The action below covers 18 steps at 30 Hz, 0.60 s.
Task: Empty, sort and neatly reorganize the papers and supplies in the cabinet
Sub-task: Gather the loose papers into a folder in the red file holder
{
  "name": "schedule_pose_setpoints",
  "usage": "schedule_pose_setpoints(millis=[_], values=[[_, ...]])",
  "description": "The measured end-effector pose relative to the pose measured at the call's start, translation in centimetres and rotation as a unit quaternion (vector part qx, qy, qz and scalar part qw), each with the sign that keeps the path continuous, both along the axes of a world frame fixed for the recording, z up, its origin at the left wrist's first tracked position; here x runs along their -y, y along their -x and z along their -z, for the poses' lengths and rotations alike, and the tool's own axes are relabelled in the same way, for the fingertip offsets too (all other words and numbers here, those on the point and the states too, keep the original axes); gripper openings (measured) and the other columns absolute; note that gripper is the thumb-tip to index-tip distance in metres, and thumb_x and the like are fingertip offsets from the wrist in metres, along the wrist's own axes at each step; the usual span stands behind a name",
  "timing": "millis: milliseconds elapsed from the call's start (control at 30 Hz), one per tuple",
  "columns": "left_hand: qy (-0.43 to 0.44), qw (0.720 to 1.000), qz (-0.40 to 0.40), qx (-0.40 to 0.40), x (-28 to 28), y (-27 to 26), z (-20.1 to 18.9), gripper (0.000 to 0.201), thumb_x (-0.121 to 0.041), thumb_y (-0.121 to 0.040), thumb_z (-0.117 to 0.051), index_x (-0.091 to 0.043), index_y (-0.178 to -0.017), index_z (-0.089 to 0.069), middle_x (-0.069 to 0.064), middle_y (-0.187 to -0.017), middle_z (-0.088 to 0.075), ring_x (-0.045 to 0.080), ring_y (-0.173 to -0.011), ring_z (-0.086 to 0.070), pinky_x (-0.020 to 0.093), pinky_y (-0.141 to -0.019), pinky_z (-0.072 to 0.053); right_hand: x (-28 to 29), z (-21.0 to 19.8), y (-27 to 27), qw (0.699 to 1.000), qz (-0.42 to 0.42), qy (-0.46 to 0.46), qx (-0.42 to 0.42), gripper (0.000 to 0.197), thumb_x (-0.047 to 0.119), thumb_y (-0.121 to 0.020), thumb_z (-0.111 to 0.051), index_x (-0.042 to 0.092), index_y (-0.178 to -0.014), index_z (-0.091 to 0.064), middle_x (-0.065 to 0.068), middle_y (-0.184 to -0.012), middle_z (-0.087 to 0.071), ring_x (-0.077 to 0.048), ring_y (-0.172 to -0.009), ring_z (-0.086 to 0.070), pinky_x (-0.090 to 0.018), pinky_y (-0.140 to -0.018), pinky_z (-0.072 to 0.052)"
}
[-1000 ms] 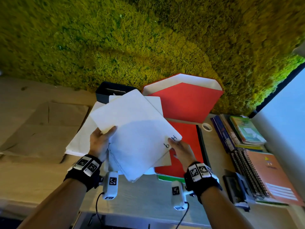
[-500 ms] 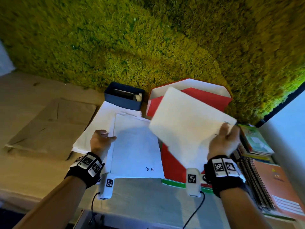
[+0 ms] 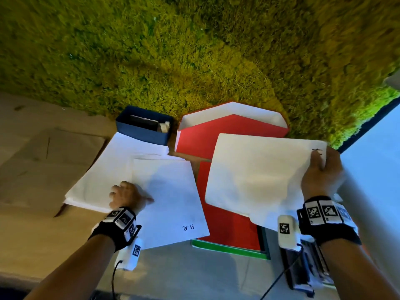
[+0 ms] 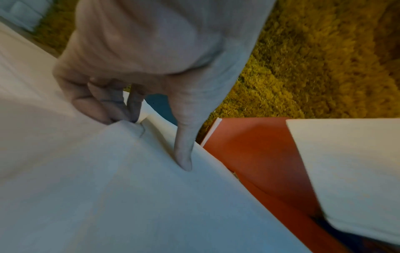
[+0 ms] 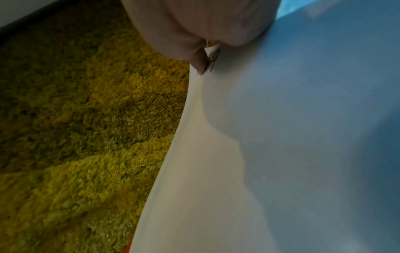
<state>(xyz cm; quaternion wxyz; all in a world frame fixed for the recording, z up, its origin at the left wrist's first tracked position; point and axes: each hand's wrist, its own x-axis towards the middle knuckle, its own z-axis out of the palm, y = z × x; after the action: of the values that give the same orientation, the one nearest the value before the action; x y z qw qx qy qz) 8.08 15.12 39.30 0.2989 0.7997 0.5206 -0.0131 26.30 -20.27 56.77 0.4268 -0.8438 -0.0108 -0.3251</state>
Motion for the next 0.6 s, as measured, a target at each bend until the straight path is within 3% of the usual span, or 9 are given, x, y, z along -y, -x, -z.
schedule_pose_setpoints(millis=[67,167,267,367,467,533,600], values=[[0.003,1.000,0.002,0.002,0.0,-0.3,-0.4,0.096,-0.040,-0.061,-0.090,0.005,-0.129,-0.040,0.026,-0.130,-0.048,0.042,-0.120,-0.047,0.046,-0.100,-0.044,0.3,0.2,-1.0,1.000,-0.008,0.016,-0.007,0.036,0.026,-0.095,-0.053,0.018,-0.131,-0.055,-0.023,-0.119,-0.063,-0.041,-0.106,-0.058,-0.045,-0.085,-0.045],[0.008,0.999,0.014,0.037,0.0,-0.8,-1.1,0.056,-0.028,-0.075,-0.081,-0.002,-0.119,-0.059,0.024,-0.119,-0.062,0.039,-0.111,-0.058,0.039,-0.088,-0.049,0.7,0.5,-2.9,0.999,-0.015,0.027,-0.032,0.044,0.029,-0.094,-0.051,0.026,-0.138,-0.047,-0.018,-0.128,-0.059,-0.039,-0.111,-0.057,-0.049,-0.090,-0.045],[-0.001,0.987,-0.026,0.157,0.0,-1.4,-2.3,0.022,-0.019,-0.083,-0.068,-0.013,-0.104,-0.065,0.020,-0.107,-0.067,0.039,-0.098,-0.061,0.037,-0.077,-0.047,0.4,1.2,-4.5,0.997,-0.011,-0.008,-0.070,0.047,0.024,-0.096,-0.052,0.026,-0.142,-0.042,-0.017,-0.133,-0.056,-0.037,-0.117,-0.054,-0.047,-0.096,-0.042],[-0.047,0.957,-0.028,0.286,-0.7,-2.4,-4.6,0.017,-0.022,-0.085,-0.067,-0.011,-0.099,-0.068,0.018,-0.093,-0.071,0.039,-0.089,-0.063,0.038,-0.070,-0.044,-0.3,1.6,-5.7,0.994,-0.047,-0.050,-0.082,0.038,0.026,-0.096,-0.054,0.015,-0.133,-0.052,-0.020,-0.127,-0.060,-0.037,-0.115,-0.056,-0.043,-0.094,-0.043],[-0.062,0.915,-0.005,0.400,-1.3,-3.1,-7.3,0.028,-0.037,-0.080,-0.065,-0.009,-0.082,-0.059,0.016,-0.069,-0.060,0.041,-0.069,-0.056,0.043,-0.062,-0.043,-1.0,1.4,-7.0,0.993,-0.097,-0.041,-0.057,0.033,0.028,-0.094,-0.057,0.005,-0.117,-0.061,-0.023,-0.115,-0.063,-0.037,-0.105,-0.060,-0.041,-0.087,-0.045],[-0.012,0.876,-0.022,0.482,-1.0,-3.5,-8.8,0.032,-0.029,-0.084,-0.068,-0.005,-0.073,-0.050,0.012,-0.062,-0.046,0.029,-0.058,-0.042,0.038,-0.058,-0.036,-1.7,1.0,-7.6,0.987,-0.121,-0.086,-0.058,0.031,0.026,-0.094,-0.057,0.001,-0.112,-0.060,-0.024,-0.110,-0.064,-0.033,-0.099,-0.061,-0.035,-0.080,-0.044],[0.080,0.825,-0.053,0.557,0.2,-3.8,-10.0,0.029,-0.016,-0.090,-0.066,0.004,-0.080,-0.049,0.015,-0.070,-0.049,0.020,-0.067,-0.045,0.036,-0.064,-0.035,-2.5,0.9,-7.5,0.971,-0.141,-0.185,-0.060,0.020,0.021,-0.096,-0.055,0.003,-0.104,-0.059,-0.022,-0.103,-0.062,-0.026,-0.088,-0.062,-0.027,-0.073,-0.041]])
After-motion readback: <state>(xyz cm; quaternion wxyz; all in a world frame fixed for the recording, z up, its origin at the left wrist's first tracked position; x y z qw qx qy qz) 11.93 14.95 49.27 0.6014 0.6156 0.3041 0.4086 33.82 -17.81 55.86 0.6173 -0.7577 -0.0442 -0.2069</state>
